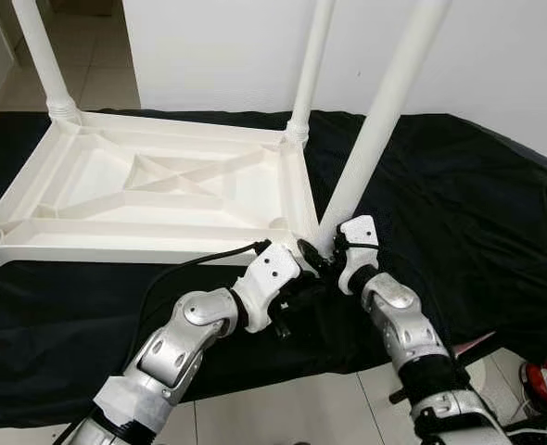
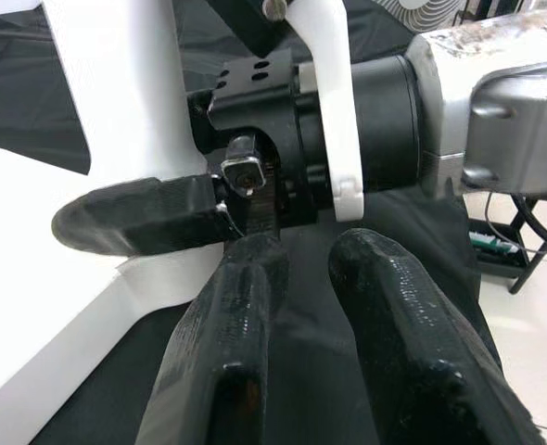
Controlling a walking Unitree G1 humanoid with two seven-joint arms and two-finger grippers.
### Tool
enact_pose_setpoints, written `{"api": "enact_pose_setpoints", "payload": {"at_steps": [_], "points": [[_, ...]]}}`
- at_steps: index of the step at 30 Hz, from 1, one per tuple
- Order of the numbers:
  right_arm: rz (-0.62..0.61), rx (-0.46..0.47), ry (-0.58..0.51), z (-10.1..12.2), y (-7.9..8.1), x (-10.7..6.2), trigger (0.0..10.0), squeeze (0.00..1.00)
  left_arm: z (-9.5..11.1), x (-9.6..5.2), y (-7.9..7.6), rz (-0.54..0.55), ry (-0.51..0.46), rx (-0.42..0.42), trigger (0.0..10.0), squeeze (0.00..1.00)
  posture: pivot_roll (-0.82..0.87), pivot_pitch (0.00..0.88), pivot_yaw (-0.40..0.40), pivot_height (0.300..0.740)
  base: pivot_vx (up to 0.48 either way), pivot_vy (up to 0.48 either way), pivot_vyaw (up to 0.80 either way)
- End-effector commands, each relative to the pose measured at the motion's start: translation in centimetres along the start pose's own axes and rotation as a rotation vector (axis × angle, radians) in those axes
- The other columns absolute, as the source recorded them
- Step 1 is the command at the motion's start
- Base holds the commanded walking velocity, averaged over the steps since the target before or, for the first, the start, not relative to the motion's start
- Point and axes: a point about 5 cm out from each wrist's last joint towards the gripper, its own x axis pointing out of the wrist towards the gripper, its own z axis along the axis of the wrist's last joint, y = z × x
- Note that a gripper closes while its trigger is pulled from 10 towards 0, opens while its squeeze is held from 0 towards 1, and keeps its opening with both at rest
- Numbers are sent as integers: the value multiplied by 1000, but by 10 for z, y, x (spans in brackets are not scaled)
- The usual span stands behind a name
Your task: Building children table
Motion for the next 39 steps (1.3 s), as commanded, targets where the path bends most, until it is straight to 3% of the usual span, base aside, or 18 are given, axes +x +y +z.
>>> {"api": "enact_pose_setpoints", "payload": {"at_steps": [1, 5, 9, 16, 17, 18, 29, 30, 32, 33, 39], "points": [[-107, 27, 77, -16, -4, -10, 10000, 0, -1, 0, 2, -10, 4, 9, 10000, 0, 43, 32, -106, 740, 0, 0, 0], [-178, 27, 84, -17, 2, -15, 10000, 0, -1, -1, 4, -5, 6, 11, 10000, 0, 41, 31, -105, 740, 0, 0, 0], [-244, 29, 77, -15, 23, -24, 10000, 0, -2, -2, 3, -12, 12, 15, 10000, 0, 41, 26, -105, 740, 0, 0, 0], [-272, 52, 73, -9, 19, -26, 10000, 0, -3, -2, 2, -18, 14, 17, 10000, 0, 40, 25, -102, 740, 0, 0, 0], [-271, 57, 67, -8, 19, -26, 10000, 635, -3, -2, 3, -17, 14, 17, 10000, 0, 40, 21, -102, 740, 0, 0, 0], [-265, 62, 58, -5, 19, -26, 10000, 1000, -2, -2, 3, -16, 14, 17, 10000, 0, 42, 20, -103, 740, 0, 0, 0], [-201, 79, -7, 4, 7, -34, 10000, 1000, -3, -3, 3, -10, 13, 18, 10000, 0, 46, 19, -104, 740, 0, 0, 0], [-159, 74, -7, 3, 4, -34, 10000, 784, -2, -3, 3, -9, 13, 18, 10000, 0, 44, 23, -103, 740, 0, 0, 0], [-130, 69, -7, 3, 3, -35, 10000, 784, -2, -3, 3, -9, 13, 18, 10000, 0, 44, 23, -103, 740, 0, 0, 0], [-105, 53, -14, 4, -1, -35, 10000, 0, -2, -3, 4, -9, 13, 18, 10000, 0, 41, 25, -102, 740, 0, 0, 0], [28, -34, -36, 9, -13, -33, 10000, 0, -2, -3, 4, -9, 12, 17, 10000, 0, 41, 28, -103, 740, 0, 0, 0]]}}
